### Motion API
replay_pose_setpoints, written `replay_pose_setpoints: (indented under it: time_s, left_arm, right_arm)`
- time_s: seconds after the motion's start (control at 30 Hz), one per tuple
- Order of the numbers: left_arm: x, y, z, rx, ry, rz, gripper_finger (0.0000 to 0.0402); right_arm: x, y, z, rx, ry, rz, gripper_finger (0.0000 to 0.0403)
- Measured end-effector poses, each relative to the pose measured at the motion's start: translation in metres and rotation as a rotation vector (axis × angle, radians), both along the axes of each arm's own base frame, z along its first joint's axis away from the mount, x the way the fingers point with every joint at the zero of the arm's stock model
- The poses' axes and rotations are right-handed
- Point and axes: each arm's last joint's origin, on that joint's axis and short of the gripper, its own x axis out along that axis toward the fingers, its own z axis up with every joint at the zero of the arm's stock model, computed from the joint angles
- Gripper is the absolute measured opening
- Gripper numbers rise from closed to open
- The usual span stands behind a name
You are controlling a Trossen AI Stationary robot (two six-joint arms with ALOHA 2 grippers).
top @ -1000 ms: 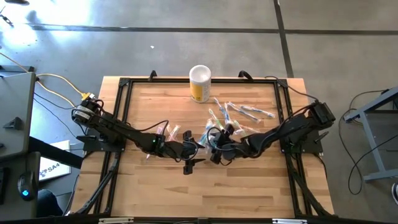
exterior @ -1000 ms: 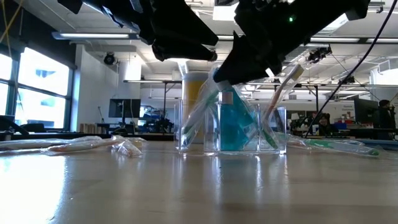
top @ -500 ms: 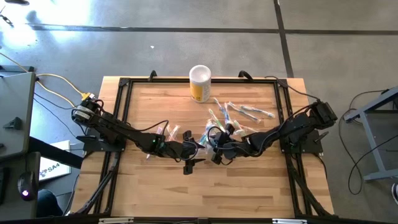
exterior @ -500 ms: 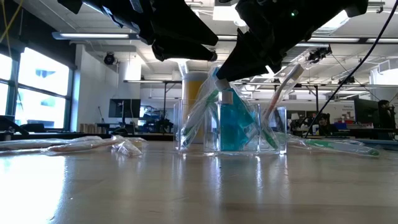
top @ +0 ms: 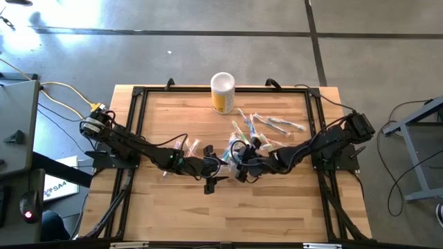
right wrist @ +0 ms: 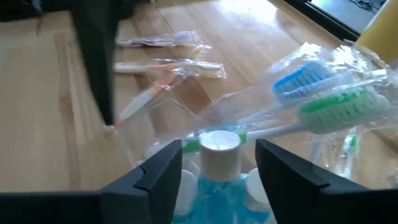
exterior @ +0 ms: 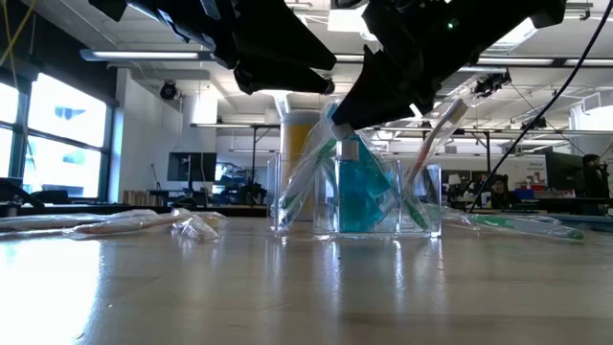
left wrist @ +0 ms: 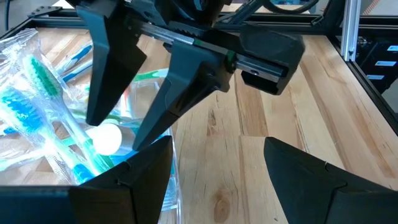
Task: Pick & Place toothbrushing station
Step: Put the blue mouthwash in the transparent organizer
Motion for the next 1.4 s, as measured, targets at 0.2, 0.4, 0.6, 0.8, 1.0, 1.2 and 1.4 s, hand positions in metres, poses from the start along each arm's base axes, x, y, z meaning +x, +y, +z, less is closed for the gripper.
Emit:
replay_pose_setpoints:
  time_s: [0.2,0.4,0.6,0.8,1.0,1.2,1.4]
  left_arm:
    - [0.000,0.000,0.000,0.000,0.000,0.000,0.0248]
    - [0.000,0.000,0.000,0.000,-0.001,0.000,0.0248]
    - [0.000,0.000,0.001,-0.002,-0.007,0.002,0.0248]
    - [0.000,0.000,0.001,-0.002,-0.008,0.003,0.0248]
    - [0.000,0.000,0.001,-0.001,-0.008,0.003,0.0248]
    - [0.000,0.000,0.001,-0.001,-0.007,0.004,0.0248]
    - [0.000,0.000,0.000,0.002,-0.001,0.004,0.0248]
  right_arm:
    - [0.001,-0.008,-0.001,0.000,0.016,-0.021,0.0219]
    - [0.002,-0.010,-0.002,0.019,0.022,-0.005,0.0215]
    - [0.008,-0.010,-0.015,0.039,0.044,0.019,0.0205]
    - [0.015,-0.010,-0.018,0.022,0.021,0.040,0.0203]
    - [0.014,-0.009,-0.019,0.004,0.030,0.042,0.0179]
    - [0.011,-0.008,-0.019,0.013,0.043,0.027,0.0090]
    - [0.005,0.003,-0.014,-0.017,0.046,0.052,0.0089]
